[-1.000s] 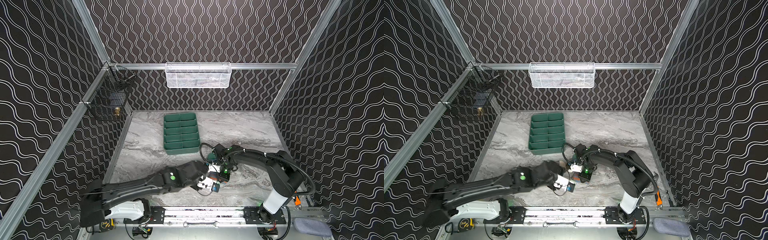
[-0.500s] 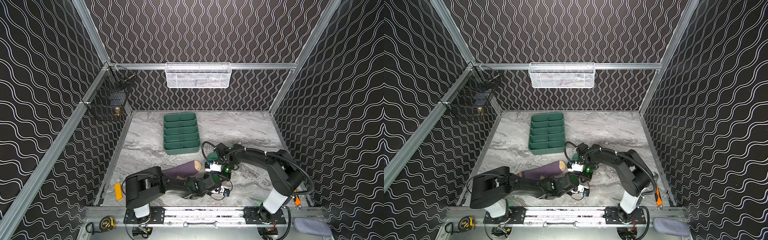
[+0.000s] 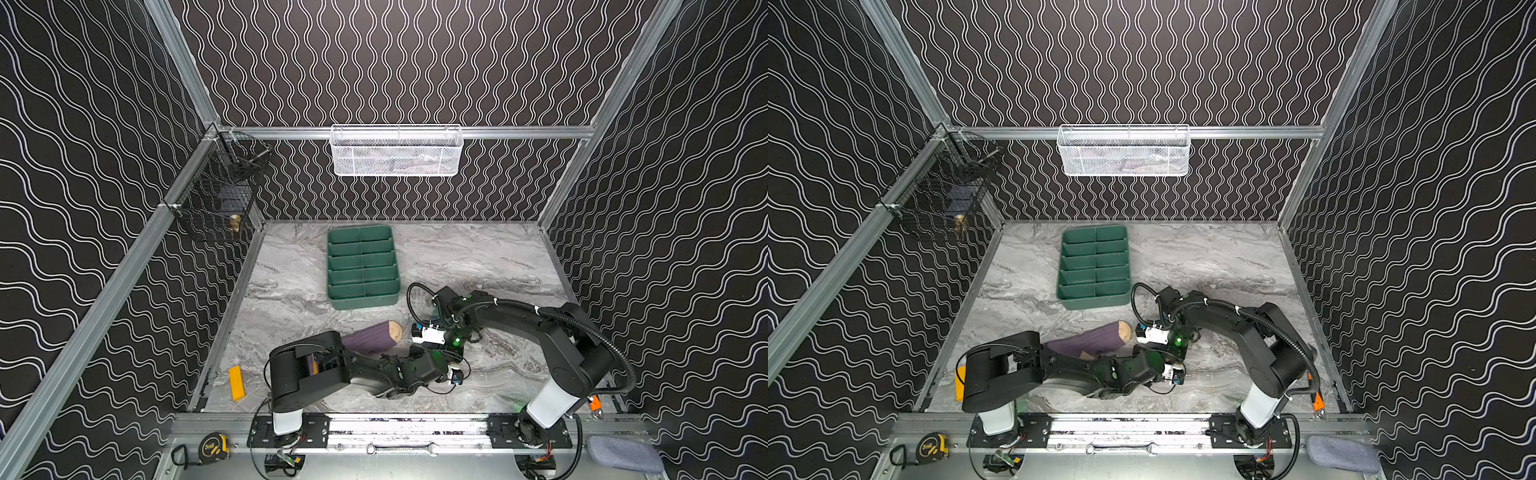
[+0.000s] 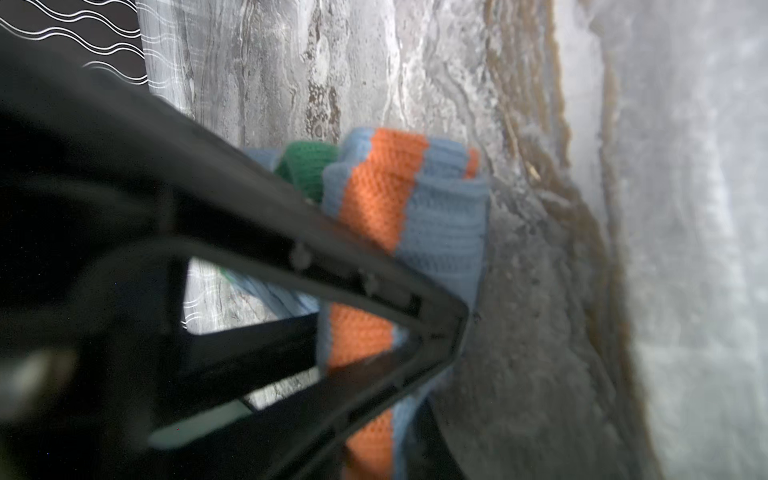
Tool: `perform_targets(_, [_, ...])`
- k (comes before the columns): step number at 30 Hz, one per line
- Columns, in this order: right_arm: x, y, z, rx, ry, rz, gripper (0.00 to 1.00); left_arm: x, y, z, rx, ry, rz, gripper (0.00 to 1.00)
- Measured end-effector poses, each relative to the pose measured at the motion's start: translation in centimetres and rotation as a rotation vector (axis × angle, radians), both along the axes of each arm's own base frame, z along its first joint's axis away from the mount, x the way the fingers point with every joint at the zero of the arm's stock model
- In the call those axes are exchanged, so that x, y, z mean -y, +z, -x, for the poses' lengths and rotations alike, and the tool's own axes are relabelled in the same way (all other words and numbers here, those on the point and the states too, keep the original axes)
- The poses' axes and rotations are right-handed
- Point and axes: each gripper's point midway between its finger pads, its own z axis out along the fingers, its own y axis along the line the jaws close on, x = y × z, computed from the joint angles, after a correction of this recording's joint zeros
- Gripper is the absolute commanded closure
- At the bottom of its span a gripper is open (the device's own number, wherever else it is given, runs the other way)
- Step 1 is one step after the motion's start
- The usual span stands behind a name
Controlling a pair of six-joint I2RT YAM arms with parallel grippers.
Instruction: Roll the socks
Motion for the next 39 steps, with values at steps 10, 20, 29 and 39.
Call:
perform_targets(10, [0.1,0.5,-1.6,0.122,-0.043,-0.048,0.46,-0.9,0.4,1.0,-0.089,0.022,0.034,1.00])
perform_targets(20, [3.9,10.3,-10.8,0.736,-0.355,-0.171,0.26,-1.8,0.3,1.8,-0.124,0.016,0.037,1.00])
perform_targets(29, [11.2,25.3,-13.9,1.250,-0.799,-0.298,0.28,1.8,0.3,-0.8,-0.250,0.029,-0.008,1.00])
perform_targets(39, [13.6,28.5,-9.8,1.387,-0.745,-0.302,0.35,2.9,0.0,-3.3,-0.509,0.199,-0.069,1.00])
